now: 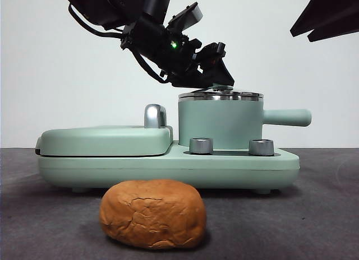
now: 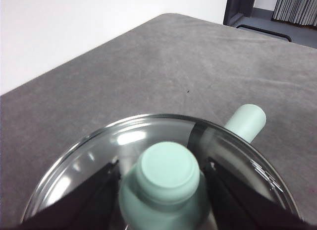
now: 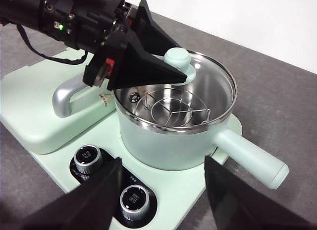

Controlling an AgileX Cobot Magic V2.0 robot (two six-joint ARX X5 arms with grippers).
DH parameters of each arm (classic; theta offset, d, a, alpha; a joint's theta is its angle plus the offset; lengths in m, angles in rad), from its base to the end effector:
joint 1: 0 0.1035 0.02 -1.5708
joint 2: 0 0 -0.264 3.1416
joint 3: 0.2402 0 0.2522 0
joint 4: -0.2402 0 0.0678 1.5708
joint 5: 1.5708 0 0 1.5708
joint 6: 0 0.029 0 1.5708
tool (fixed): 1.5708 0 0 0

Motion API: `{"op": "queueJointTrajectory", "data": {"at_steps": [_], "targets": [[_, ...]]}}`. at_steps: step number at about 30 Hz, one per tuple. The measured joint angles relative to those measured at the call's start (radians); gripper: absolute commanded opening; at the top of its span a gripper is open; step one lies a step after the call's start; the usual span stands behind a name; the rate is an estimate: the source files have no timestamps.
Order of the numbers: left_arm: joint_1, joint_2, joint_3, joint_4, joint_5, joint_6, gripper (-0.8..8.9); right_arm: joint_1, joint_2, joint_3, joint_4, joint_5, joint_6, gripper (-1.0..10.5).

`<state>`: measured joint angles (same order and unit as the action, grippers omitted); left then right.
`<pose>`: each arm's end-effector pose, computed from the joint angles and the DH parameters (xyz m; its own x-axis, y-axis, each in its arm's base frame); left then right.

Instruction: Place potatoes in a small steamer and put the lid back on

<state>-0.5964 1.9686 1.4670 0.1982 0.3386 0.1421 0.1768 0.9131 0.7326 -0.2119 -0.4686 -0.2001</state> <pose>0.3725 -0.2645 0.2533 0.5582 -0.7804 -0.2818 0.8191 0.5725 0.0369 0.1915 0.0475 0.2917 0.7321 0.5896 -0.3412 -0.6312 0.7755 -0.0144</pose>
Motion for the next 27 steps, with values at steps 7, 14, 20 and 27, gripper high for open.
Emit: {"op": "queueJointTrajectory", "data": {"at_steps": [7, 14, 20, 27], "targets": [[-0.003, 0.000, 0.000, 0.007, 0.000, 0.005, 0.07, 0.000, 0.000, 0.000, 0.000, 0.000, 0.000, 2.6], [-0.003, 0.000, 0.000, 0.005, 0.000, 0.044, 0.07, 0.000, 0.000, 0.000, 0.000, 0.000, 0.000, 2.6], [-0.003, 0.000, 0.000, 0.005, 0.000, 0.051, 0.07, 0.000, 0.000, 0.000, 0.000, 0.000, 0.001, 2.6], [-0.003, -0.012, 0.000, -0.015, 0.000, 0.058, 0.07, 0.000, 0.000, 0.000, 0.000, 0.000, 0.003, 2.6]]}}
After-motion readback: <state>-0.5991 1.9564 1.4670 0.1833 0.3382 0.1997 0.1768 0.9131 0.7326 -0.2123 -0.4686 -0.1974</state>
